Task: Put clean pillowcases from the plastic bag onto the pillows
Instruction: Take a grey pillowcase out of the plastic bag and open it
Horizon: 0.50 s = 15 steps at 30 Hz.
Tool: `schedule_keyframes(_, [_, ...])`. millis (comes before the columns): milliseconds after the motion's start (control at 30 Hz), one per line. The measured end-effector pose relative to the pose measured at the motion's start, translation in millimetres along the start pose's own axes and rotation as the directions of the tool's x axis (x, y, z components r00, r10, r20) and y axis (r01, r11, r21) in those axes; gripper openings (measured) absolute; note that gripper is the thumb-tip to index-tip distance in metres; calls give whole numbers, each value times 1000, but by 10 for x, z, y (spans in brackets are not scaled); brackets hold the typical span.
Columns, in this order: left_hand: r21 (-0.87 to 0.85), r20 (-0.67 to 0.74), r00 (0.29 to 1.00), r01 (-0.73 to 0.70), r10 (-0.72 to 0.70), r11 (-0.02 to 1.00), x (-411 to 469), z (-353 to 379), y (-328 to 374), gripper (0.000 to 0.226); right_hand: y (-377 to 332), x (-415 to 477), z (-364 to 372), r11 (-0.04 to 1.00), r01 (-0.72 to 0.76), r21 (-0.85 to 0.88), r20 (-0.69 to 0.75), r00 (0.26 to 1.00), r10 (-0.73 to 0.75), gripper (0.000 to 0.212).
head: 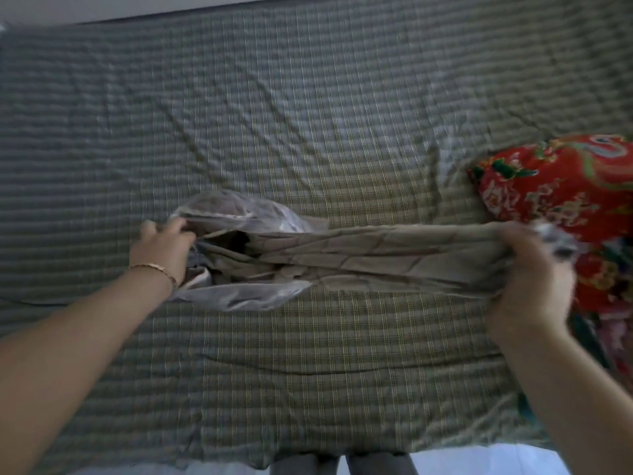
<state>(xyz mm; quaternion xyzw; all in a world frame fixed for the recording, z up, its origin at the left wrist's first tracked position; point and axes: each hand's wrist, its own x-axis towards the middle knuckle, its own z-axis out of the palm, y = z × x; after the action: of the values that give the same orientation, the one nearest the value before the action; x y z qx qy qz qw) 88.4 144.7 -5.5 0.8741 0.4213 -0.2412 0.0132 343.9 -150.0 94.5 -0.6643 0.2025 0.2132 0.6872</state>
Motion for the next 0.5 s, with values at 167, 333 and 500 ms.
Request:
schedule_keyframes(167, [-223,33,992,-109,119,969,-251,-69,445,37,531,-260,331,811,186,-554,583,782,220,22])
schedule_keyframes(333, [-188,144,964,-193,222,963,-593,-7,737,67,1284,-286,764,71,660,-748,647,701,300,58])
schedule_keyframes(500, [-114,293,921,-232,256,966,-628,-16,713,96,1792,-99,925,-318,621,-717,548,783,294,81])
